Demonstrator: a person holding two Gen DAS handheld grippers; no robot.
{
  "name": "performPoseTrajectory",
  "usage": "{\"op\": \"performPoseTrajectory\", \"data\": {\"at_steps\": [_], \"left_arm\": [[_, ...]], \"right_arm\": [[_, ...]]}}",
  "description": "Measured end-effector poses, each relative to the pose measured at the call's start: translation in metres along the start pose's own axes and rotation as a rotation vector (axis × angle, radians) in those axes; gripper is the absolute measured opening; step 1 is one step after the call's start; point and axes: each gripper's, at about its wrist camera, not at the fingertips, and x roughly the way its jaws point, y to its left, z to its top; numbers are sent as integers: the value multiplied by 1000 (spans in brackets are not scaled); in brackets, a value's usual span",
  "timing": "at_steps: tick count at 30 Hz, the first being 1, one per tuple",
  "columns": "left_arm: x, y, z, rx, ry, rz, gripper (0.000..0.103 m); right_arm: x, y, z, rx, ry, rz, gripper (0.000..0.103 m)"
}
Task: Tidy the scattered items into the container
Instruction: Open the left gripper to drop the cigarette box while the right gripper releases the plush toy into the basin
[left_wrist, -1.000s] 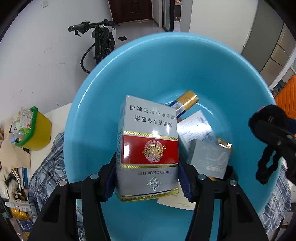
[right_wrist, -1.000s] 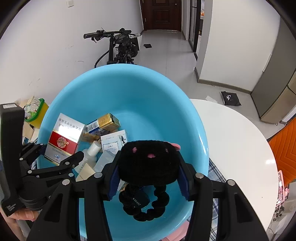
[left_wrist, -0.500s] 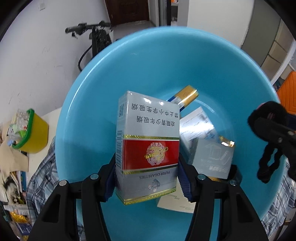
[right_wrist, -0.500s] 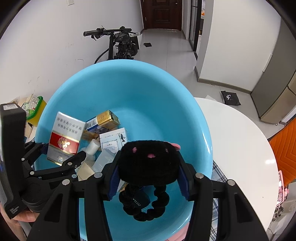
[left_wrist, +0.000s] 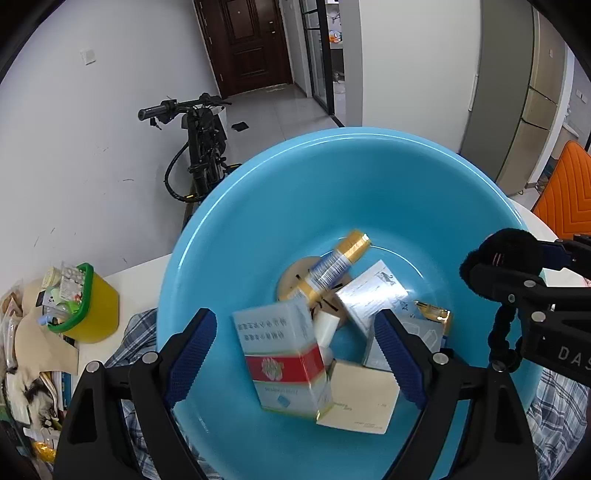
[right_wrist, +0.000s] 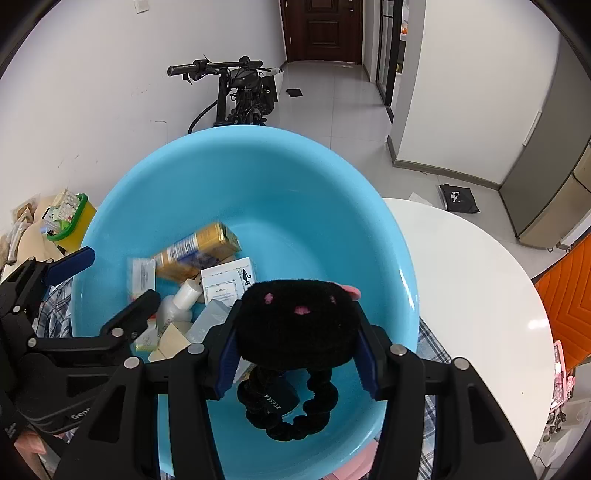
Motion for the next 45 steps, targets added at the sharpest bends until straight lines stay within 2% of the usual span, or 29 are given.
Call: {"op": "performPoseTrajectory", "data": {"at_steps": [4, 13, 18, 26, 29, 32, 35, 39, 45], "left_arm": [[-8, 9, -1, -2, -4, 30, 89], [-17, 43, -3, -57, -20, 36, 89], [-13, 50, -11, -75, -14, 16, 89], [-13, 58, -19, -79, -30, 41, 89], [-12, 63, -20, -100, -33, 39, 89], [-11, 66, -20, -104, -31, 58, 89], [-11, 67, -22, -102, -26, 75, 89], [-13, 67, -23, -98, -28, 70, 89], [-21, 64, -25, -107, -51, 50, 89]], "right_arm": [[4, 5, 0, -7, 5, 5, 51], [17, 27, -1, -39, 22, -8, 52], [25, 35, -2, -45, 26, -7, 54], [35, 53, 1, -48, 13, -11, 56], [37, 64, 0, -69, 13, -4, 66], [37, 71, 0, -92, 2, -55, 87], [33, 72, 3, -115, -23, -105, 88], [29, 70, 4, -124, -25, -118, 96], [22, 65, 2, -145, -46, -148, 96]]}}
